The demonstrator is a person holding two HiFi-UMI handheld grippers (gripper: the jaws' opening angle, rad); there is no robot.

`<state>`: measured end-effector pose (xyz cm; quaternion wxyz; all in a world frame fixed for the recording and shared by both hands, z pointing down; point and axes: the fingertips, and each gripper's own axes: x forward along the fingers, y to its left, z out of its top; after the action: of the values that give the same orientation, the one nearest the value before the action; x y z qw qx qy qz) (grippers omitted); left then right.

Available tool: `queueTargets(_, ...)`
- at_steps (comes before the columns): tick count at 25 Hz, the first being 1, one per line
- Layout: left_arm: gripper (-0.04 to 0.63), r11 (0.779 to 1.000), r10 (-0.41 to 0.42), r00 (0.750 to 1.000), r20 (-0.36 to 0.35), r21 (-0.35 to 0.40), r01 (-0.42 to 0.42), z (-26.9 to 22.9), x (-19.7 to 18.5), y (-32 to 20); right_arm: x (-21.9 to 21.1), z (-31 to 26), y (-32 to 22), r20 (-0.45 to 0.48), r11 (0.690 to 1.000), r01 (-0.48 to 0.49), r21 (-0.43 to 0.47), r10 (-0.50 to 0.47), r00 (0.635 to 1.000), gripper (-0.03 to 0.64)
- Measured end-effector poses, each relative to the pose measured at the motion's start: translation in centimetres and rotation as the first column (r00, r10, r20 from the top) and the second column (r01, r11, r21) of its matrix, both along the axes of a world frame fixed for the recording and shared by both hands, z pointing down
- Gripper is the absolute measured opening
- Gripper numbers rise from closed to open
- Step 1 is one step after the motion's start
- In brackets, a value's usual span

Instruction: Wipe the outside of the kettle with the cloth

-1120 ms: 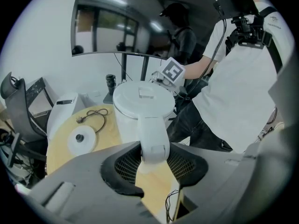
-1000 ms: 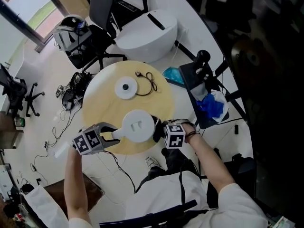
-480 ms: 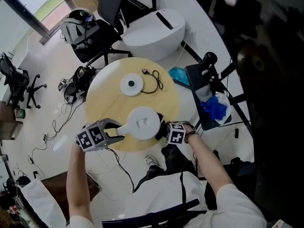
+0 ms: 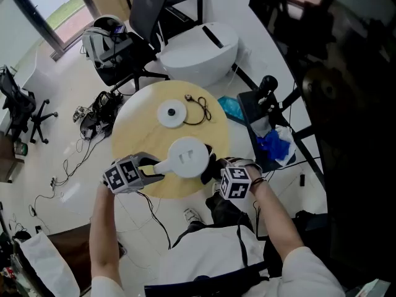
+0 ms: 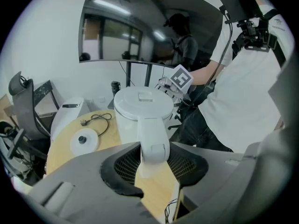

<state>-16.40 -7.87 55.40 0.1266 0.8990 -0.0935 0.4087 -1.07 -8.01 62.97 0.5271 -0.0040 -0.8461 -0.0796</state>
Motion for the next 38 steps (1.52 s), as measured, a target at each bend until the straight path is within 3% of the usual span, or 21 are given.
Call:
queueTargets(3,0.201,0.988,-0.127,0.991,0.038,0.095,0.123,0.4,-0.8,-0.8,0.4,-1.6,-0.5,0.003,0.999,-0.027,0.031,0.027,1.000,0.064)
queueTargets(5,0.265,0.946,-0.267,0.963,0.042,0.204,0.254,0.7,-1.7,-1.4,0.8,-1.9,-0.6,0.002,0.998,-0.051,0.036,0.051,0.999,0.064)
queueTargets(7,0.299,0.866,-0.426,0.903,-0.049,0.268,0.423,0.8,-2.2,-1.2,1.0,-2.0,-0.6,0.000,0.997,-0.069,0.038,0.069,0.998,0.064)
queueTargets(10,0.299,0.698,-0.623,0.758,-0.191,0.302,0.650,1.1,-2.7,-0.2,0.8,-2.0,-0.4,-0.001,0.996,-0.084,0.043,0.084,0.996,0.064)
queueTargets(14,0.257,0.462,-0.795,0.557,-0.239,0.356,0.812,2.1,-3.9,-0.1,0.7,-2.4,-0.3,0.004,0.994,-0.101,0.047,0.101,0.995,0.064)
queueTargets(16,0.250,0.365,-0.844,0.457,-0.282,0.323,0.873,2.1,-4.1,-0.4,0.7,-2.8,-0.3,0.012,0.993,-0.110,0.046,0.109,0.994,0.064)
queueTargets(18,0.223,0.313,-0.863,0.405,-0.303,0.309,0.898,2.2,-3.9,-0.5,0.6,-3.1,-0.2,0.019,0.992,-0.115,0.047,0.114,0.993,0.064)
queueTargets(22,0.210,0.263,-0.869,0.377,-0.320,0.346,0.901,2.2,-3.2,-1.4,0.5,-3.3,-0.1,0.028,0.992,-0.115,0.046,0.114,0.993,0.064)
queueTargets(25,0.164,0.247,-0.877,0.363,-0.315,0.352,0.903,1.9,-3.4,-2.0,0.2,-3.7,0.1,0.035,0.993,-0.106,0.050,0.105,0.994,0.064)
queueTargets(27,0.163,0.271,-0.870,0.379,-0.315,0.337,0.902,1.8,-3.4,-2.3,0.0,-4.2,0.2,0.046,0.993,-0.099,0.058,0.096,0.994,0.064)
queueTargets(28,0.163,0.291,-0.862,0.398,-0.315,0.335,0.896,1.7,-3.3,-2.4,-0.1,-4.5,0.2,0.053,0.993,-0.097,0.063,0.094,0.994,0.064)
queueTargets(30,0.163,0.349,-0.833,0.455,-0.315,0.339,0.873,1.7,-3.3,-2.8,-0.2,-5.3,0.2,0.070,0.993,-0.096,0.068,0.091,0.993,0.064)
queueTargets(34,0.163,0.487,-0.745,0.588,-0.315,0.347,0.802,1.5,-3.4,-3.7,0.0,-6.3,0.1,0.138,0.992,-0.122,0.019,0.118,0.983,0.064)
queueTargets(38,0.163,0.602,-0.667,0.687,-0.286,0.335,0.725,1.7,-3.3,-4.7,0.5,-7.1,0.0,0.193,0.988,-0.143,-0.052,0.151,0.970,0.064)
